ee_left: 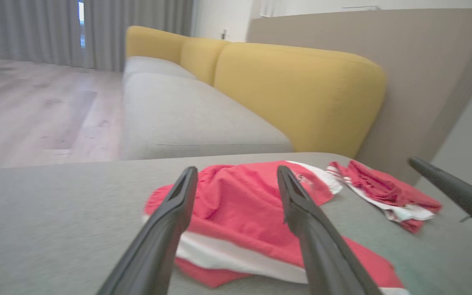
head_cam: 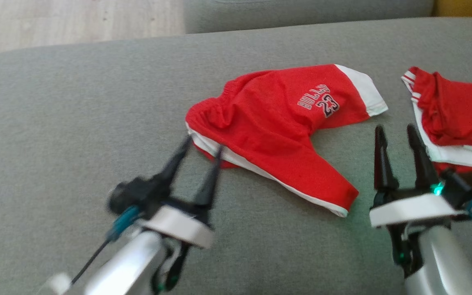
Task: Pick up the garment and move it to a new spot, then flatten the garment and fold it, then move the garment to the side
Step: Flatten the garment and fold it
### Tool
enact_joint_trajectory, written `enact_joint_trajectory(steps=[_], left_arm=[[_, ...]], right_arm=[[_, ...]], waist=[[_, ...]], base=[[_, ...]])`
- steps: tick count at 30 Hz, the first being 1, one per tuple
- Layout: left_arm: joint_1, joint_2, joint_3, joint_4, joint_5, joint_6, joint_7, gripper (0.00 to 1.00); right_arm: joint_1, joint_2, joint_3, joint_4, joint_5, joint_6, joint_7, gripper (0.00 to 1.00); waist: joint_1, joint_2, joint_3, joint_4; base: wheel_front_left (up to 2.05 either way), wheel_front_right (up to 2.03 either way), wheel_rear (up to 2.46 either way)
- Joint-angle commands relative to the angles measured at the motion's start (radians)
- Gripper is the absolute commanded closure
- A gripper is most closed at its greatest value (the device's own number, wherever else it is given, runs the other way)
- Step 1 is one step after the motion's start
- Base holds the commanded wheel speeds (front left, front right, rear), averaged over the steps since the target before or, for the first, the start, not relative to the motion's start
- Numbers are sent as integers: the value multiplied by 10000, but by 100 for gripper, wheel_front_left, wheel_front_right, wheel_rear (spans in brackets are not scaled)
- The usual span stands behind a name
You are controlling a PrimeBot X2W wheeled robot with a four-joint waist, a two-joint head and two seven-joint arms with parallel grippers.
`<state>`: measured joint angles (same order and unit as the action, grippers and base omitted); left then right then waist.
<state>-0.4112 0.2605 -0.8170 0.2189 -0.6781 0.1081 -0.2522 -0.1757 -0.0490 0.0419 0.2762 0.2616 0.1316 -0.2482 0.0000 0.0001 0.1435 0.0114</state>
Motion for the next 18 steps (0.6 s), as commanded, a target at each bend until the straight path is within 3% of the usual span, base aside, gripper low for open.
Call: enact_joint_trajectory(steps=[1,5,8,18], left_arm=[[-38,224,582,-365,151,101,-93,0],[1178,276,2067,-771,834,490,-94,0],[2038,54,3028,-995,1454,510,-94,0],[2835,-1086,4593,-1000,2867,-710,-94,0]], right_arm=[[-9,-12,278,-266,-84,-9,-136,0],[343,-12,331,-236,-282,-9,-136,0],[537,-12,401,-195,-298,-9,-136,0],[756,-12,624,-96,-477,-9,-136,0]], waist=[[0,-1,-74,116],[0,-1,-158,280],[0,-1,-176,322],[0,-1,-201,195]], base=[[0,0,0],[0,0,0],[0,0,0],[0,0,0]])
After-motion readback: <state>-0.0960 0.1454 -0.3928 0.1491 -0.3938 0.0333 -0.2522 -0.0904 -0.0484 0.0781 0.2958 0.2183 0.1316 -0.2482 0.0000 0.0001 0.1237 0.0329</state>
